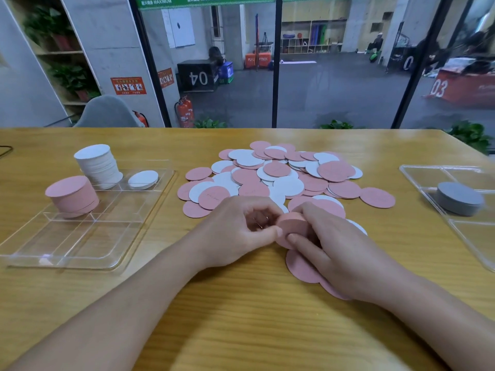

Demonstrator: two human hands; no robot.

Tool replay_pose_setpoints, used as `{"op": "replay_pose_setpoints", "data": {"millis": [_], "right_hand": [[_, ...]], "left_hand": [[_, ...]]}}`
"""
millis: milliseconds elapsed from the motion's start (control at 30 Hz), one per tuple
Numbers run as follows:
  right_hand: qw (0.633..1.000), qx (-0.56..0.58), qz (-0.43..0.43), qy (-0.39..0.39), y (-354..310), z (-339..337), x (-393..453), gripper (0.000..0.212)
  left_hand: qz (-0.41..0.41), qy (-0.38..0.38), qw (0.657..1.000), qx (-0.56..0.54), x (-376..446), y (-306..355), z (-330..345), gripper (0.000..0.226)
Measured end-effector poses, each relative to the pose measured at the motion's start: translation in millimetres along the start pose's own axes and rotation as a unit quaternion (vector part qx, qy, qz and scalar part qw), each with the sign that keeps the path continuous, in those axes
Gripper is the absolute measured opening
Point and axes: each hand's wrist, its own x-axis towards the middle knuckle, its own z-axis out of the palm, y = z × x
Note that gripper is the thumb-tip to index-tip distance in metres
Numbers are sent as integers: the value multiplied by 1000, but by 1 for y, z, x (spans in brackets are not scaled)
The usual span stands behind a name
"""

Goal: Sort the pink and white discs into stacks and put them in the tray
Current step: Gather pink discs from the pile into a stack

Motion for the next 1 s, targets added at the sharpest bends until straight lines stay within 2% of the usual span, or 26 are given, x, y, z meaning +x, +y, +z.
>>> {"op": "replay_pose_setpoints", "data": {"millis": [133, 200, 267, 367, 467, 533, 633, 767, 900, 933, 1000], "right_hand": [[989, 85, -1, 119, -4, -8, 1, 15], [983, 121, 0, 139, -10, -9, 0, 12], [979, 158, 22, 124, -17, -9, -3, 10], [964, 249, 69, 57, -31, -5, -17, 6], [950, 296, 98, -1, -47, 5, -34, 13], [954, 275, 117, -19, -57, 13, -40, 22], [967, 223, 118, -16, -68, 22, -43, 19], [993, 86, 73, 35, -75, 25, -49, 19], [992, 61, 64, 94, -59, 22, -55, 31], [992, 30, 66, 103, -51, 20, -55, 39], [991, -67, 86, 82, -33, 15, -54, 69]], "left_hand": [[6, 28, 998, -51, 2, -4, -6, 11], [-2, 9, 997, -76, 1, -5, -12, 8], [-5, 1, 997, -79, 1, -5, -18, 12], [-28, 65, 994, -81, 2, -11, -27, 23], [-13, 68, 997, 17, 1, -21, -28, 14], [3, 53, 995, 87, 0, -26, -24, 9], [16, 64, 992, 111, 0, -27, -21, 10], [16, 75, 990, 118, -1, -28, -20, 12], [16, 82, 989, 125, -3, -27, -19, 14], [15, 88, 988, 126, -3, -27, -19, 14], [12, 99, 987, 129, -1, -26, -18, 14]]}}
